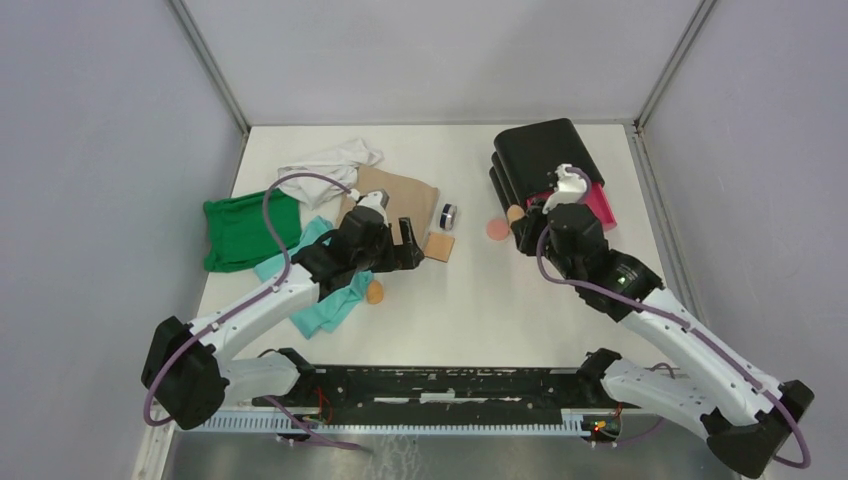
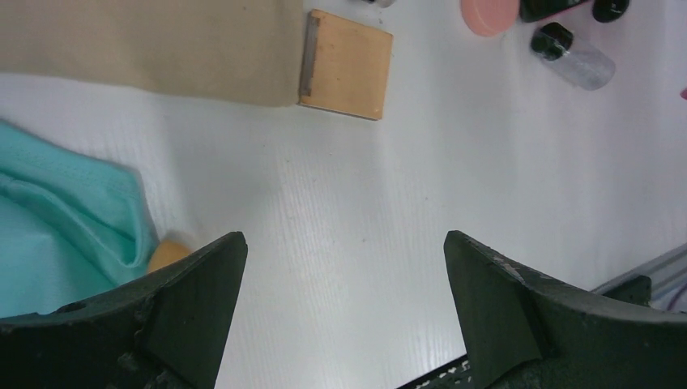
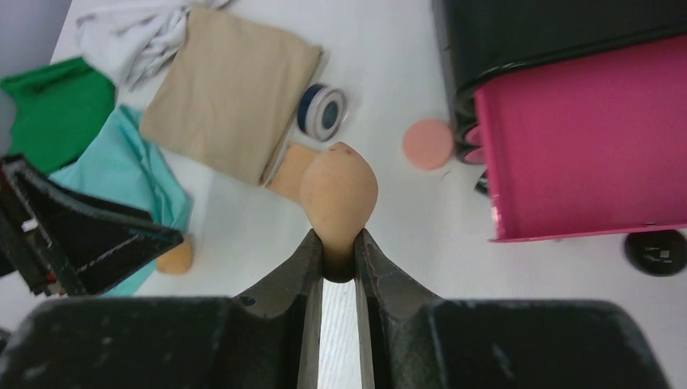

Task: Organize the makeup

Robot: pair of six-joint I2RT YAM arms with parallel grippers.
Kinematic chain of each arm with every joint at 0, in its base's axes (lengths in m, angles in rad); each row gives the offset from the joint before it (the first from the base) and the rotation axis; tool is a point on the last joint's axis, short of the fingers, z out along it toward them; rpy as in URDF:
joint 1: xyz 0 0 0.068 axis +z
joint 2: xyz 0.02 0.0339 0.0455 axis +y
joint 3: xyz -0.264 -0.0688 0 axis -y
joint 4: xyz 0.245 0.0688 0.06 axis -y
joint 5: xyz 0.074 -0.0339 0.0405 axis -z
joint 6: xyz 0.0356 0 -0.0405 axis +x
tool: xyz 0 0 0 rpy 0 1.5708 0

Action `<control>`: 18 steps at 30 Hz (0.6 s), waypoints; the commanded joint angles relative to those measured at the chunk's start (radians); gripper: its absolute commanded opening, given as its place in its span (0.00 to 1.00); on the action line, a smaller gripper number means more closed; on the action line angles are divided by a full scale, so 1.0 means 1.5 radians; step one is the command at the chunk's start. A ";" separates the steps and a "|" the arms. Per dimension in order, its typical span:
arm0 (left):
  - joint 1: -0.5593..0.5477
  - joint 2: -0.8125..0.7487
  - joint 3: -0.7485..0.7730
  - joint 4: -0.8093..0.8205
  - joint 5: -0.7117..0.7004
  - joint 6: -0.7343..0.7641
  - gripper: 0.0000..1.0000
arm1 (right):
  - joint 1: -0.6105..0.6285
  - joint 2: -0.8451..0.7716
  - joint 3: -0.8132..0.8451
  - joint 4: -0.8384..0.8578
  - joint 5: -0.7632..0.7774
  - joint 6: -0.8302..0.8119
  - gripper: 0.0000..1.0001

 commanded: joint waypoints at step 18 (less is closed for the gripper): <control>-0.008 0.066 0.017 -0.141 -0.200 -0.025 0.99 | -0.347 0.034 -0.025 0.039 -0.181 -0.044 0.24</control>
